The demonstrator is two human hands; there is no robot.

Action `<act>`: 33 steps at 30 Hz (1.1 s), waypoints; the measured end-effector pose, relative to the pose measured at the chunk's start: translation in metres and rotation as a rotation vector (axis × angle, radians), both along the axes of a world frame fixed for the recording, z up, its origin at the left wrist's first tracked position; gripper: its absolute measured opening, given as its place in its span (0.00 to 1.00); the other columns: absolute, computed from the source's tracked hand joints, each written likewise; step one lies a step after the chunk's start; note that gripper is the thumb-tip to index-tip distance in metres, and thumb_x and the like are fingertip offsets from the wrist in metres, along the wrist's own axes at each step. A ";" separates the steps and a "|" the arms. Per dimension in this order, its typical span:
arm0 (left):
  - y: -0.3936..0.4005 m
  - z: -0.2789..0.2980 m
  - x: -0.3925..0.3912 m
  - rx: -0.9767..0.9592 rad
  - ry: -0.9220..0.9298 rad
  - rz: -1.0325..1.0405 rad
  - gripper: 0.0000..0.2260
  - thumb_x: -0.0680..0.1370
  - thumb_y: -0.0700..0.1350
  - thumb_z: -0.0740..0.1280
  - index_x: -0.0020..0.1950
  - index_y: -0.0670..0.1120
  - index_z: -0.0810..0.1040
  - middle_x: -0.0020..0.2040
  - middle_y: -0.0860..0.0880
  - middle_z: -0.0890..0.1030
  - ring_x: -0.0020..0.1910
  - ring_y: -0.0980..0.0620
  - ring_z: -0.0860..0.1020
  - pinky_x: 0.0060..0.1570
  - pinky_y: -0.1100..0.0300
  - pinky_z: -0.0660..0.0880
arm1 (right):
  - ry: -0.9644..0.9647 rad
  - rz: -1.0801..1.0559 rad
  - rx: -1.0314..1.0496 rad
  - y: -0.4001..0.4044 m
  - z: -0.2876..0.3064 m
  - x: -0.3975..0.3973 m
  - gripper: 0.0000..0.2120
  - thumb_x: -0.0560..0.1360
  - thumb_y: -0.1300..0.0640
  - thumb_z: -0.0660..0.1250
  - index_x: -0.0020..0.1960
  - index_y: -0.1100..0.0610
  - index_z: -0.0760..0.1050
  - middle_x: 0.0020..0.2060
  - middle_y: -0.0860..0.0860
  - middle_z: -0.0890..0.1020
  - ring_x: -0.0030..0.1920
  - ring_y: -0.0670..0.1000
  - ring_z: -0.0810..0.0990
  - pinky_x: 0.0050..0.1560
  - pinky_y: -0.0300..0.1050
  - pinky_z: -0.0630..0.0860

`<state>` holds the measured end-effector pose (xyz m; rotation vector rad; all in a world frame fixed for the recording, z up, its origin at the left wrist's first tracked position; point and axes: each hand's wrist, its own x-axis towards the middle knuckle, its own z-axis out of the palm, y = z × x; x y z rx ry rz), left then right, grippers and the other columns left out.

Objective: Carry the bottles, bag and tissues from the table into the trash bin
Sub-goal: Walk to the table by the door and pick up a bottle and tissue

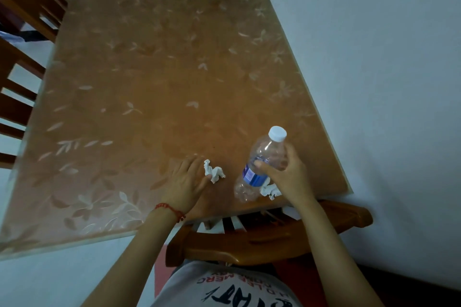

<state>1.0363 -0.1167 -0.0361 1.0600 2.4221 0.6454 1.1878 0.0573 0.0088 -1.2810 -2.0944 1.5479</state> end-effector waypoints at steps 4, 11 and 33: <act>0.019 -0.004 -0.002 -0.014 -0.221 0.190 0.26 0.71 0.58 0.61 0.62 0.43 0.73 0.48 0.45 0.76 0.52 0.43 0.75 0.53 0.47 0.72 | -0.002 -0.024 -0.036 0.003 -0.002 0.010 0.35 0.65 0.47 0.74 0.68 0.50 0.65 0.59 0.48 0.77 0.58 0.47 0.76 0.57 0.52 0.76; 0.047 -0.022 -0.006 -0.048 -0.318 0.341 0.14 0.75 0.46 0.67 0.50 0.35 0.78 0.47 0.38 0.81 0.43 0.50 0.73 0.45 0.59 0.67 | 0.007 -0.055 -0.054 0.004 -0.008 0.019 0.34 0.66 0.49 0.74 0.68 0.51 0.66 0.60 0.50 0.77 0.59 0.49 0.76 0.57 0.54 0.77; 0.058 -0.055 -0.008 0.012 -0.406 0.428 0.07 0.72 0.46 0.71 0.43 0.43 0.83 0.27 0.53 0.77 0.36 0.52 0.78 0.38 0.64 0.72 | 0.039 -0.082 -0.088 -0.001 -0.016 0.021 0.30 0.67 0.53 0.74 0.66 0.52 0.68 0.57 0.48 0.79 0.56 0.45 0.77 0.48 0.38 0.77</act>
